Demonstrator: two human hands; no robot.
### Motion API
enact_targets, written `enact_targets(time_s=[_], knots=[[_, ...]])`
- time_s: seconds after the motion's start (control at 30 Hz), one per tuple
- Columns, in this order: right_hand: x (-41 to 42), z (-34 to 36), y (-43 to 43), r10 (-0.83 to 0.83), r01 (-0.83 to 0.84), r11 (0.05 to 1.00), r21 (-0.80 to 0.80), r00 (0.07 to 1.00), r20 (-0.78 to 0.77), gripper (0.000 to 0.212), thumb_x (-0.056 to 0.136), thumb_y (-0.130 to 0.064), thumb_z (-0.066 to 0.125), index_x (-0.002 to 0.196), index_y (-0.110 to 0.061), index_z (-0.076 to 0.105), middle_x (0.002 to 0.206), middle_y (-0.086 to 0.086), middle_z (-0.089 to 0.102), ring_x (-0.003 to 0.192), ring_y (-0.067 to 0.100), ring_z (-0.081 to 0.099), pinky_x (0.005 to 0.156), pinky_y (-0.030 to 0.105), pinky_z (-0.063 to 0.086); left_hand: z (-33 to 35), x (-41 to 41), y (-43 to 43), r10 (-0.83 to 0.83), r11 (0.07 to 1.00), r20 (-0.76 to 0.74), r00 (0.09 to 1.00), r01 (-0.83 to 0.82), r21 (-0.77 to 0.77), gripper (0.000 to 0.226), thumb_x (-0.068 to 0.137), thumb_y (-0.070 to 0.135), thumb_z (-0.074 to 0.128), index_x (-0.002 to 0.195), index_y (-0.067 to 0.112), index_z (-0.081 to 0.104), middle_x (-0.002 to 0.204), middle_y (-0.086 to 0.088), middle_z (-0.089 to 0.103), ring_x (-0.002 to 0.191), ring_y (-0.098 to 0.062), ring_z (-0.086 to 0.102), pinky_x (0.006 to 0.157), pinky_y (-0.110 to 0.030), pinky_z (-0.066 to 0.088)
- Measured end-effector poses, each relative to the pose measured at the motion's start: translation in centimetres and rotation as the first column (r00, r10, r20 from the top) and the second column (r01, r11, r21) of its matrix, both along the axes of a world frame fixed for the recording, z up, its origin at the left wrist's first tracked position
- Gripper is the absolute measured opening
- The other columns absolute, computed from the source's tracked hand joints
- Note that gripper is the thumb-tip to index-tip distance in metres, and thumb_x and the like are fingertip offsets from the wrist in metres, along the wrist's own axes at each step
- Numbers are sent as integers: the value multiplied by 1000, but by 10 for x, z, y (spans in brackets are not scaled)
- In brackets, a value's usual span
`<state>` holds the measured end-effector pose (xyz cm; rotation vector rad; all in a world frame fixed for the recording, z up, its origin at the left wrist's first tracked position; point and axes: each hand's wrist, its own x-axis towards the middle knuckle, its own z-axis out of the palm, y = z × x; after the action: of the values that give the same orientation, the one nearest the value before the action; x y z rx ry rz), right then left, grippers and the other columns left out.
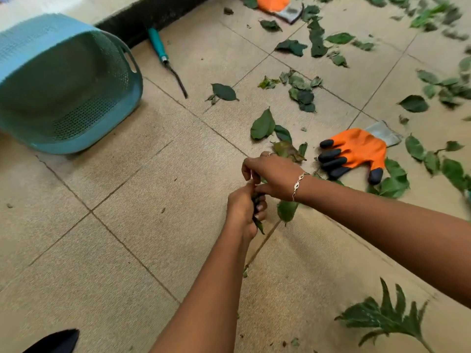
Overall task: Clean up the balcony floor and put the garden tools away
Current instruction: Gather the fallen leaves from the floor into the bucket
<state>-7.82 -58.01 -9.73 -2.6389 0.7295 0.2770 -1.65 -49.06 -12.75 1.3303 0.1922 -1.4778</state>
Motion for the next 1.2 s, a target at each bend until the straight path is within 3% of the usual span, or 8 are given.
enact_targets(time_s=[0.17, 0.3, 0.43, 0.63, 0.83, 0.93, 1.1, 1.2], knots=[[-51, -18, -60, -231, 237, 966, 105, 971, -66, 80, 75, -51, 67, 138, -15, 34, 135, 14, 39, 122, 29, 41, 96, 32, 34, -5, -17, -51, -64, 997, 67, 996, 60, 57, 30, 100, 11, 41, 71, 7, 51, 50, -1, 44, 29, -5, 31, 29, -12, 20], [-68, -43, -75, -107, 61, 989, -137, 928, -357, 105, 70, -55, 71, 147, -15, 11, 149, 19, 14, 134, 38, 23, 110, 42, 29, -10, -4, -104, -49, 997, 250, 967, 32, 73, 30, 100, 11, 42, 74, 5, 56, 42, 4, 43, 28, -4, 30, 30, -13, 20], [-58, -41, -72, -165, 150, 986, -69, 926, -338, 85, 78, -28, 71, 143, -13, 19, 146, 23, 14, 133, 44, 18, 104, 50, 34, 14, 2, -146, -328, 945, 442, 835, 297, 139, 27, 97, 1, 37, 80, 4, 59, 57, -3, 41, 38, -7, 29, 31, -14, 21], [-39, -29, -68, -178, 209, 978, 21, 881, -439, 53, 100, -10, 29, 148, -18, 9, 151, 24, -1, 137, 52, -2, 102, 58, 28, 72, 5, -166, -785, 560, 550, 285, 706, 434, 29, 97, 5, 45, 70, 5, 57, 60, -9, 41, 46, -14, 33, 36, -14, 25], [-44, -40, -66, -222, 252, 967, 27, 894, -389, 48, 99, -7, 29, 145, -13, 16, 153, 21, -4, 139, 47, -5, 107, 56, 24, 81, 32, -180, -861, 428, 473, 186, 769, 475, 36, 102, 14, 39, 68, 8, 48, 57, -6, 37, 40, -11, 29, 36, -12, 23], [-50, -45, -65, -256, 281, 960, 22, 902, -349, 50, 98, -10, 33, 144, -14, 14, 154, 19, -6, 140, 43, -5, 111, 51, 20, 67, 51, -193, -800, 500, 574, 176, 724, 475, 37, 101, 19, 39, 66, 10, 44, 58, -6, 39, 45, -14, 32, 40, -17, 24], [-48, -45, -62, -307, 344, 937, 69, 899, -313, 44, 99, -11, 31, 141, -14, 20, 155, 18, -5, 141, 42, -7, 111, 53, 15, 13, 75, -182, -535, 385, 682, -500, 574, 723, 44, 88, 55, 52, 82, 12, 48, 75, -1, 49, 68, -17, 46, 54, -30, 31], [-46, -44, -63, -352, 394, 916, 81, 882, -314, 45, 99, -9, 29, 142, -14, 18, 155, 15, -4, 141, 39, -8, 113, 52, 13, -10, 84, -184, -482, 233, 591, -647, 555, 798, 71, 73, 70, 56, 112, 11, 44, 102, -5, 53, 88, -21, 53, 66, -28, 38]])
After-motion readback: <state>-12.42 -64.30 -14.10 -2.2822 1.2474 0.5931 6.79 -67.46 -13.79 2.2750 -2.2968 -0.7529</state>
